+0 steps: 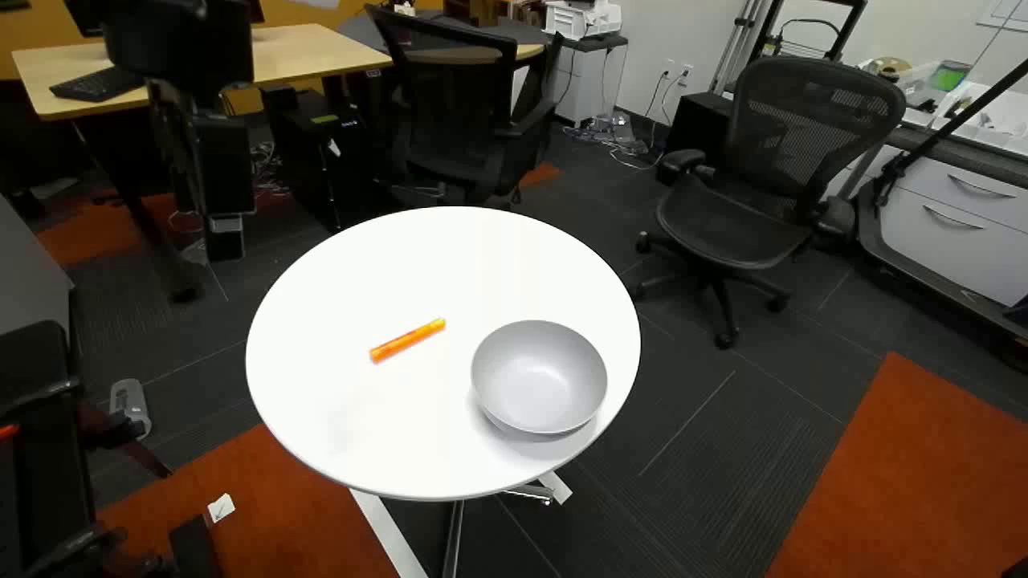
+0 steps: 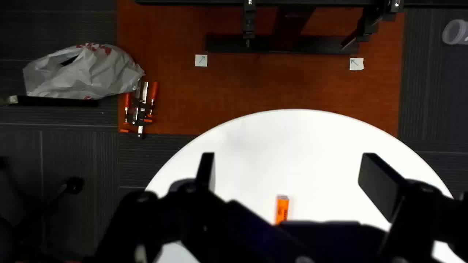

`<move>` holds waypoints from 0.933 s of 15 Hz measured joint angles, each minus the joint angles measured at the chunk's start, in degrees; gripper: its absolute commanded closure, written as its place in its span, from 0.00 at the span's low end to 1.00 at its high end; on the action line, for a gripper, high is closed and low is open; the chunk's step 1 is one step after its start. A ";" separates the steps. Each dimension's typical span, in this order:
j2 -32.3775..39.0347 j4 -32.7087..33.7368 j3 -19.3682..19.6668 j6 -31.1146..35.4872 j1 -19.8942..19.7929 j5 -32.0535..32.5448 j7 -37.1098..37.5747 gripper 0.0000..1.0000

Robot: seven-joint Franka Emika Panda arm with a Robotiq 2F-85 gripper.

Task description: Pick up the pen from the table and put it in the bowl

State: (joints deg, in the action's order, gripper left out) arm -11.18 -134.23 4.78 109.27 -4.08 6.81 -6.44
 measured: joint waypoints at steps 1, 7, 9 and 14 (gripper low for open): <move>0.00 0.00 0.00 0.01 0.00 0.00 0.00 0.00; 0.00 0.00 0.00 0.01 0.00 0.00 0.00 0.00; 0.19 0.00 -0.03 0.63 0.08 0.00 0.00 0.00; 4.57 -0.77 -1.30 11.23 0.77 0.08 0.00 0.00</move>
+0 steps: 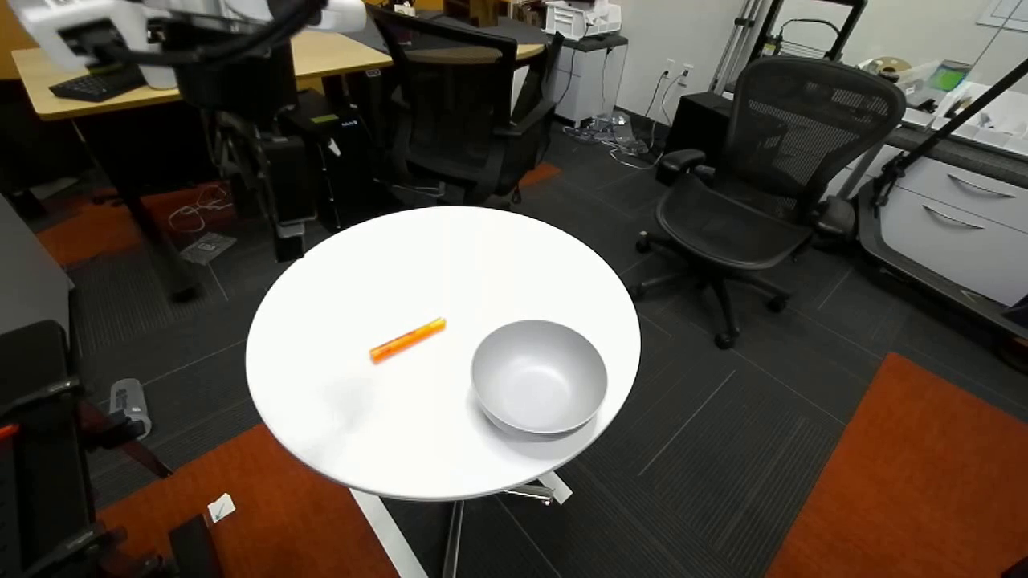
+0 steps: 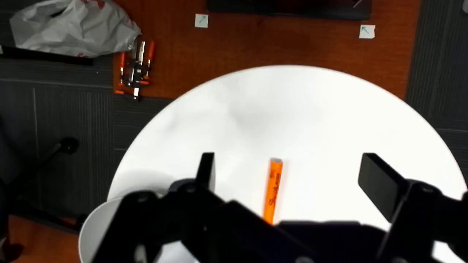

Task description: Pick up the pen from the table and put it in the bowl

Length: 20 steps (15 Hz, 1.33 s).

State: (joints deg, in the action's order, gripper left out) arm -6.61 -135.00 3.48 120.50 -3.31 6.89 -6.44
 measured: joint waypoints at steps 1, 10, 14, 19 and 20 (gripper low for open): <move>1.47 -0.38 -0.22 3.07 0.26 0.16 0.00 0.00; 15.40 -2.66 -0.64 30.22 0.71 1.83 1.21 0.00; 20.86 -1.18 -0.38 35.22 0.58 1.51 1.25 0.00; 26.26 3.06 -0.38 35.56 0.45 -0.25 1.24 0.00; 27.21 3.90 -0.40 35.56 0.45 -0.55 1.23 0.00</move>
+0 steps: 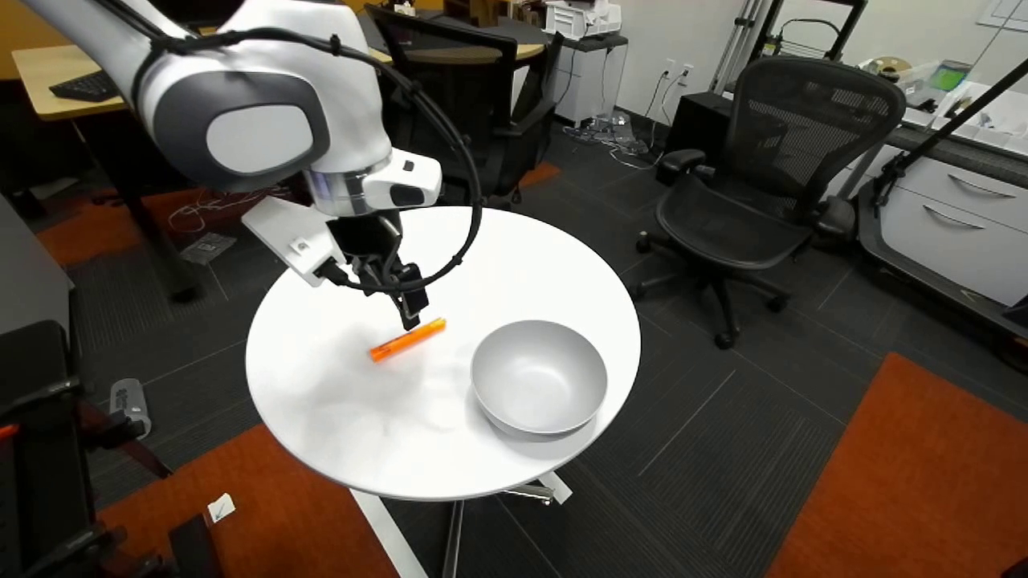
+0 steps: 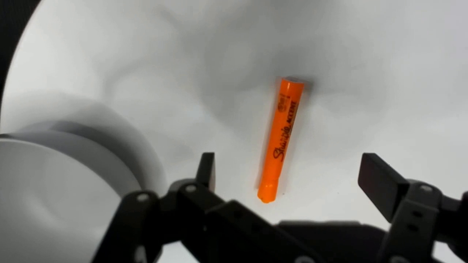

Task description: Pick up the pen from the table and put it in the bowl

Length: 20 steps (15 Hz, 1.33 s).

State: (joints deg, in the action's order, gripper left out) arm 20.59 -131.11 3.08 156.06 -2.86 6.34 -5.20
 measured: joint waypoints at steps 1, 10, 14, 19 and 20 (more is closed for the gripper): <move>0.88 0.75 -0.03 0.00 0.00 -0.26 0.00 0.00; 8.35 6.52 -1.14 -0.12 -0.48 -2.64 -0.13 0.00; 10.81 8.81 -1.38 -0.87 -0.89 -3.19 -0.16 0.00; 13.05 11.06 -1.92 -1.57 -1.78 -3.29 -0.21 0.41; 13.39 11.43 -1.95 -1.60 -1.87 -3.29 -0.21 0.48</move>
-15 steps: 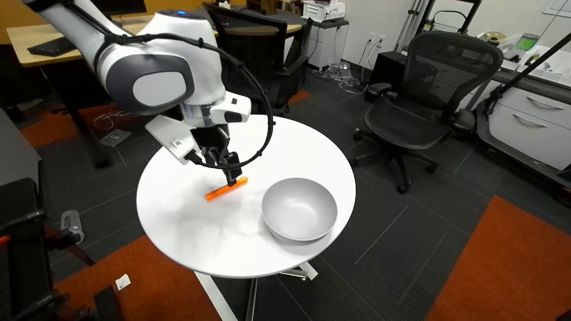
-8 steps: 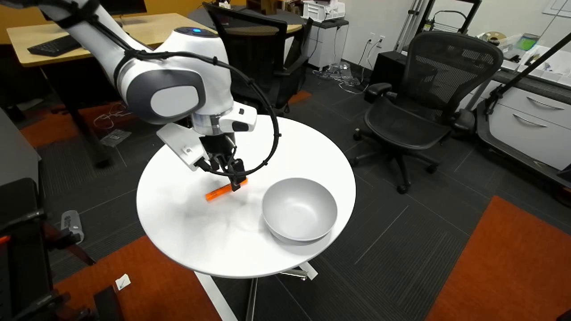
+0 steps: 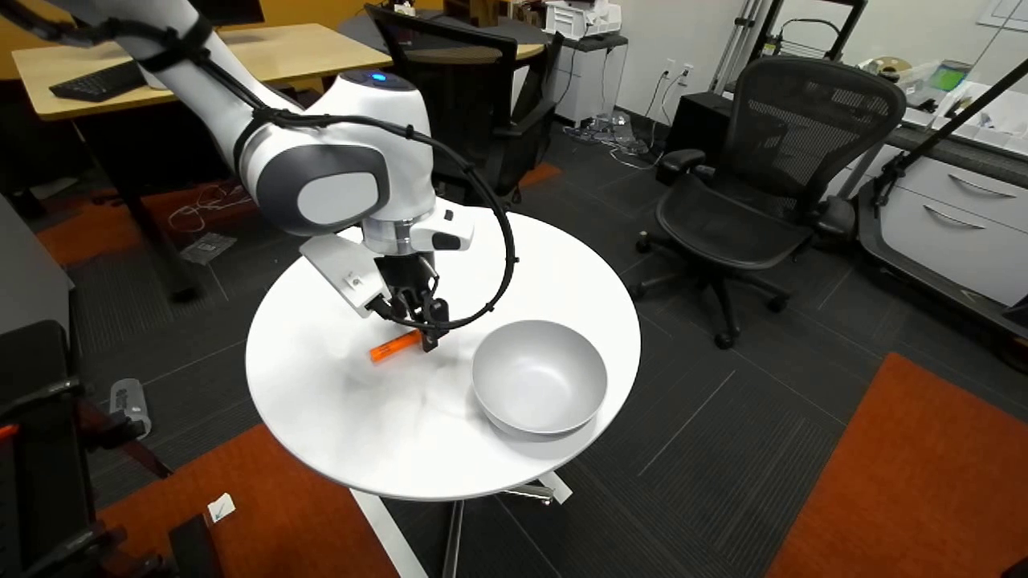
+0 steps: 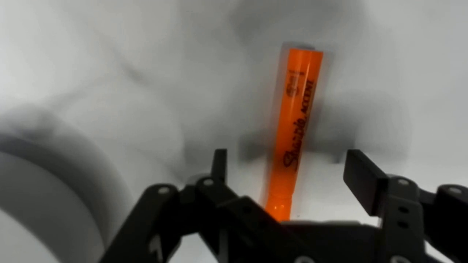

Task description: Pick up the pen from the table and put it in the bowl

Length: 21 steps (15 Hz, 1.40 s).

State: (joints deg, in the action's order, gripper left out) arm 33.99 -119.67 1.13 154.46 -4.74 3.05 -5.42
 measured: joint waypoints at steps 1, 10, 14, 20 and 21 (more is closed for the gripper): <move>0.30 0.33 -0.02 -0.01 -0.03 0.00 0.00 0.57; 1.24 1.97 -0.10 -0.58 -0.04 0.00 0.00 0.95; 0.89 2.16 -0.01 -0.24 -0.04 0.00 0.00 0.95; -5.52 -1.33 0.45 4.90 -0.21 0.12 0.00 0.95; -7.06 -2.10 0.61 5.37 -0.14 0.24 0.01 0.95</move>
State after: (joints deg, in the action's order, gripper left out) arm 26.92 -121.77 1.74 159.83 -4.88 3.29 -5.41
